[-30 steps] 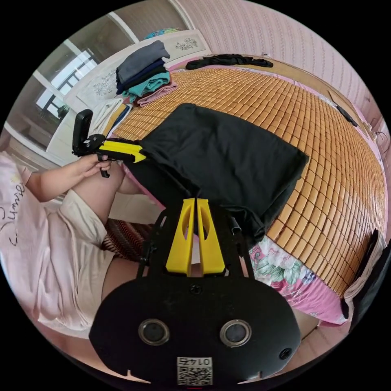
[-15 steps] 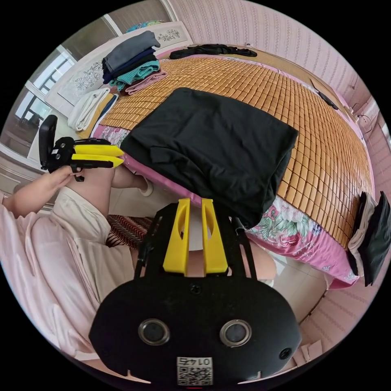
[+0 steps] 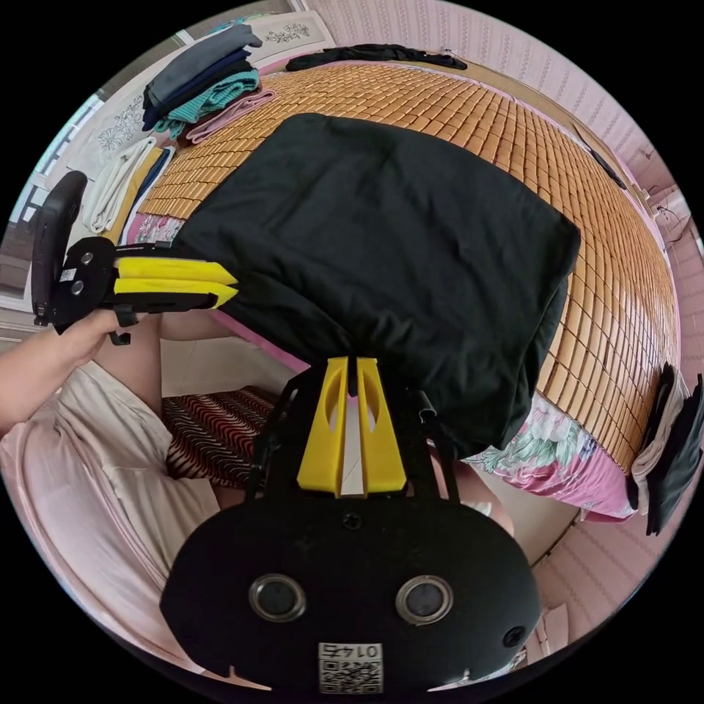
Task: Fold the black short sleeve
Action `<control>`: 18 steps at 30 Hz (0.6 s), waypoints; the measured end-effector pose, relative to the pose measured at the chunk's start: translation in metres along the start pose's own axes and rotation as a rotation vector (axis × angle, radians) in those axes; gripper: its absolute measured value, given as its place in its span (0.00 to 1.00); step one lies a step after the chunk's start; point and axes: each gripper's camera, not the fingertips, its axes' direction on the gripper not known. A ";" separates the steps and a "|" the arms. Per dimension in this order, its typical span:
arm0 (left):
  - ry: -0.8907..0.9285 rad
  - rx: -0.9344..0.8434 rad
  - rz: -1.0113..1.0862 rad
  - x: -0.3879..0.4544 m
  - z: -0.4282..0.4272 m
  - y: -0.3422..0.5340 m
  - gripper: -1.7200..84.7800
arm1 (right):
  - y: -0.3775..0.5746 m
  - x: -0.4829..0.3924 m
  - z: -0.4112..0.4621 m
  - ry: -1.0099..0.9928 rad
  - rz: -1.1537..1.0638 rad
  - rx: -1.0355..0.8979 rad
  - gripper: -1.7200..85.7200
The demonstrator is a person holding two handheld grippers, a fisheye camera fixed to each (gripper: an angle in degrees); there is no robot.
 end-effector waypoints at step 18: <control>-0.005 0.003 0.157 0.015 -0.024 0.002 0.05 | -0.067 -0.022 -0.056 -0.009 -0.149 0.004 0.02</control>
